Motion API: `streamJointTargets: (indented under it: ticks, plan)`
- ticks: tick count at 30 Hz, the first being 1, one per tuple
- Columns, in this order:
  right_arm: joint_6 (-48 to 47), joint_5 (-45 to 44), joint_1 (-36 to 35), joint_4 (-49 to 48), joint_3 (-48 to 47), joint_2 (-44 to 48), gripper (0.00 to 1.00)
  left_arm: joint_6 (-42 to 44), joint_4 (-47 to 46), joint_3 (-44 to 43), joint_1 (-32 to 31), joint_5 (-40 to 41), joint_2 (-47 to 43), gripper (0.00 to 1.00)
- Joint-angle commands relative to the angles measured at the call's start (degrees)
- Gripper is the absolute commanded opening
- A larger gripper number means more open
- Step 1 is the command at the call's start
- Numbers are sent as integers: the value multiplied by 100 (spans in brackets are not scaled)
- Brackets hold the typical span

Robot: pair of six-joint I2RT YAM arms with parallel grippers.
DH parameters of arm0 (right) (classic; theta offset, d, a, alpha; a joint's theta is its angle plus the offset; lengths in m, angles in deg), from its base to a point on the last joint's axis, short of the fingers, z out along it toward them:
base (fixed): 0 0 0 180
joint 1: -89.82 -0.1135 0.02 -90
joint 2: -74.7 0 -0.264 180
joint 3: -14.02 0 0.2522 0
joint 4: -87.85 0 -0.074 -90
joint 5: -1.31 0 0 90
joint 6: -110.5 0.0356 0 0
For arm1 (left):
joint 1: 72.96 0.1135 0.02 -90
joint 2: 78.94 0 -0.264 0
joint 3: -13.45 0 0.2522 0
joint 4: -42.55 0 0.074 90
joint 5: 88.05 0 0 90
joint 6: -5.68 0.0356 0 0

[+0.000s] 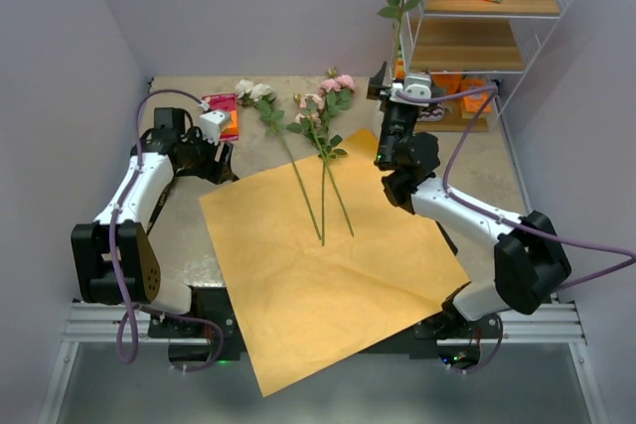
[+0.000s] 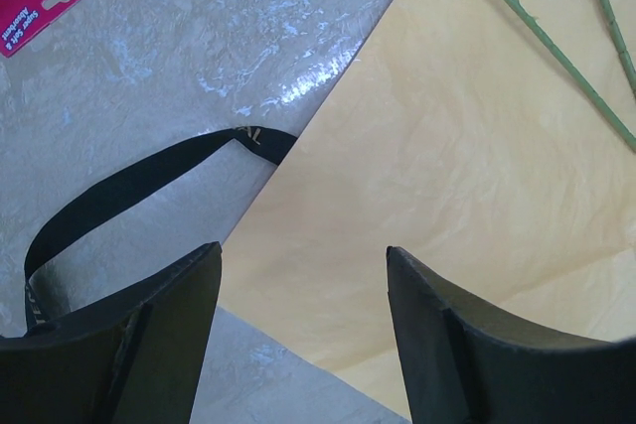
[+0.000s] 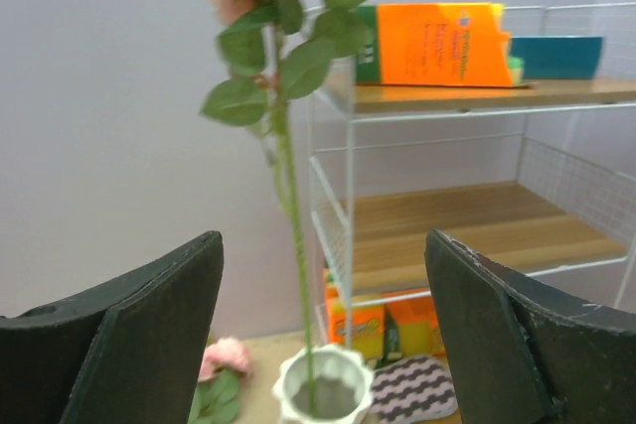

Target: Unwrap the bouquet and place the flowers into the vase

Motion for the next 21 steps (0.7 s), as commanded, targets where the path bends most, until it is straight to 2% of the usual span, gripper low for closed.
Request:
streamJointTargets:
  ticks: [1, 5, 9, 11, 16, 21]
  plan:
    - [10, -309, -733, 632, 177, 332, 86, -138, -37, -252, 47, -164, -163, 72]
    - [884, -204, -1208, 2061, 98, 490, 81, -155, 7, -270, 46, -164, -181, 72]
    - [1661, 270, -1332, 2970, 46, 412, 75, -146, 24, -261, 46, -181, -225, 72]
    - [1872, 690, -1332, 3330, -42, 79, 74, -164, 42, -270, 46, -208, -234, 72]
    - [1872, 1455, -1174, 4280, -973, -1255, 75, -138, 103, -296, 47, -225, -286, 72]
    - [2514, 2290, -770, 5203, -1851, -2040, 75, -76, 77, -191, 46, -190, -418, 73]
